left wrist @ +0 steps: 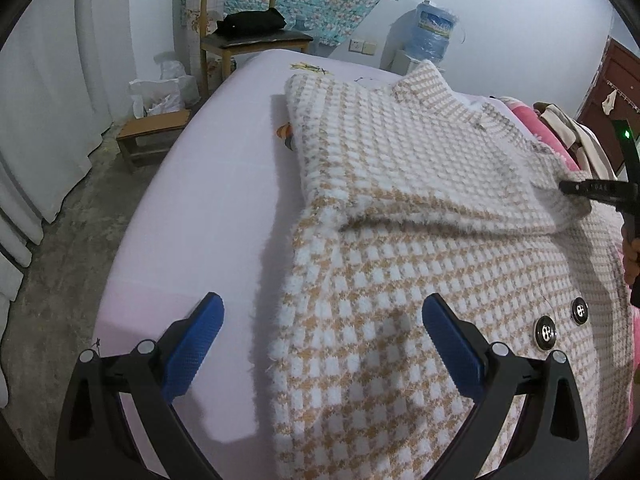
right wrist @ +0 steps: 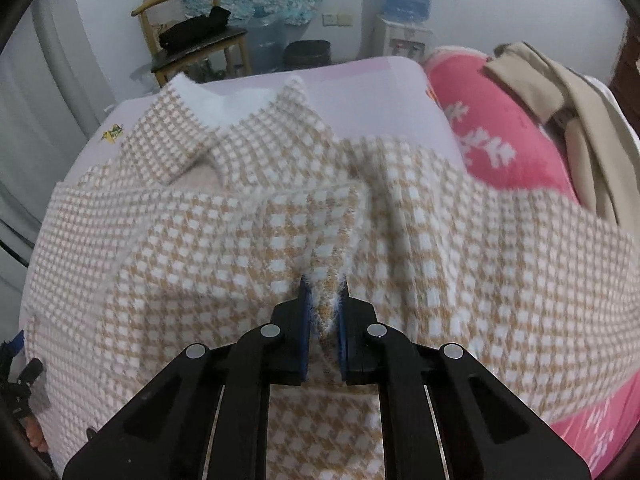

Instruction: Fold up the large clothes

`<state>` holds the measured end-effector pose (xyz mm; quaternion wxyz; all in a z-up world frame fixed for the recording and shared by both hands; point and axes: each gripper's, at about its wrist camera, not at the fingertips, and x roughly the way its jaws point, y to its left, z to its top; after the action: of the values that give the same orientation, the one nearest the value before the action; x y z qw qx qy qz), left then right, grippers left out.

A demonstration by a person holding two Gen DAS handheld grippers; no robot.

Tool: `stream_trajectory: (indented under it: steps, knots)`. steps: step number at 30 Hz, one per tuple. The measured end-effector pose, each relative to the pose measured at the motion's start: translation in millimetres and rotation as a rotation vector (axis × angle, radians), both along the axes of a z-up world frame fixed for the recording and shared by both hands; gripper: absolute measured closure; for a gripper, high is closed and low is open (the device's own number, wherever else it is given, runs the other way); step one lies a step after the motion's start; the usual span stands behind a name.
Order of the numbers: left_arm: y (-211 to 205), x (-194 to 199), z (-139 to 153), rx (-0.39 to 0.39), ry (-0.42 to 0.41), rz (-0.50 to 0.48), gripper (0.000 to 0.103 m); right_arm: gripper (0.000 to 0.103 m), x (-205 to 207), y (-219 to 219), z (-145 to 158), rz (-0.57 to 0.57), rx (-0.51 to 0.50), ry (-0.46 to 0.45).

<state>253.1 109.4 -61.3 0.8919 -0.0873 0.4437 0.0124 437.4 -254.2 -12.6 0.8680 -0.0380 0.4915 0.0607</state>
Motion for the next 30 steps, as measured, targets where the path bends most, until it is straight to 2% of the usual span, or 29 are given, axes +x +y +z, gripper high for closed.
stream_trajectory:
  steps: [4, 10, 13, 17, 22, 25, 30]
  knots:
    - [2, 0, 0, -0.002, 0.000, -0.001, 0.005, 0.094, -6, -3, 5, -0.014, 0.018, -0.014]
    - [2, 0, 0, 0.000, 0.000, 0.000, 0.005, 0.093, -1, 4, -1, -0.014, -0.023, 0.002]
    - [2, 1, 0, -0.001, 0.001, -0.001, 0.005, 0.082, 0, 1, -8, -0.030, -0.057, 0.020]
    - [3, -1, 1, -0.017, -0.006, -0.003, 0.005, 0.057, -9, -2, -2, -0.066, -0.080, 0.008]
    - [9, -14, 10, -0.069, -0.032, -0.018, 0.005, 0.044, -48, -13, 20, -0.076, -0.026, -0.027]
    - [5, -32, 20, -0.043, -0.056, -0.063, 0.005, 0.035, -87, -25, 35, -0.071, 0.043, -0.047]
    - [-4, -70, 27, 0.004, -0.059, -0.146, 0.005, 0.031, -168, -48, 42, -0.098, 0.075, -0.046]
